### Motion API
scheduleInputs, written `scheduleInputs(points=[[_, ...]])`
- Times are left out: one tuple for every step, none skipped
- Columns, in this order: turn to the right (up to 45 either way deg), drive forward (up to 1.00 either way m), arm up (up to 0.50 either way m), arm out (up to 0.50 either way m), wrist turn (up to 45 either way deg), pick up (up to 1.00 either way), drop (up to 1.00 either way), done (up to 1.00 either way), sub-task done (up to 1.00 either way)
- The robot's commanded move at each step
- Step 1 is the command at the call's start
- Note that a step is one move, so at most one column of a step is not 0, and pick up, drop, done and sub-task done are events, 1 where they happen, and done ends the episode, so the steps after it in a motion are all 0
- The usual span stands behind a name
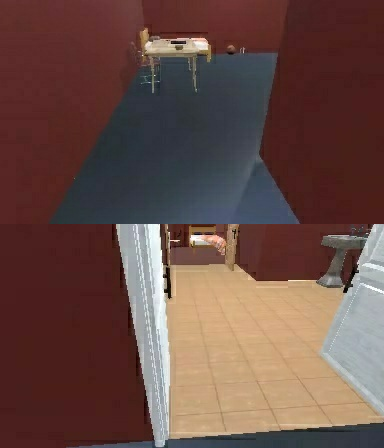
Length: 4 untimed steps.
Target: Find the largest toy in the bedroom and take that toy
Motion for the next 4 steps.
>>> scheduleInputs(points=[[3.0,0.00,0.00,0.00,0.0,0.00,0.00,0.00,0.00],[0.0,1.00,0.00,0.00,0.0,0.00,0.00,0.00,0.00],[0.0,1.00,0.00,0.00,0.0,0.00,0.00,0.00,0.00],[12.0,0.00,0.00,0.00,0.0,0.00,0.00,0.00,0.00]])
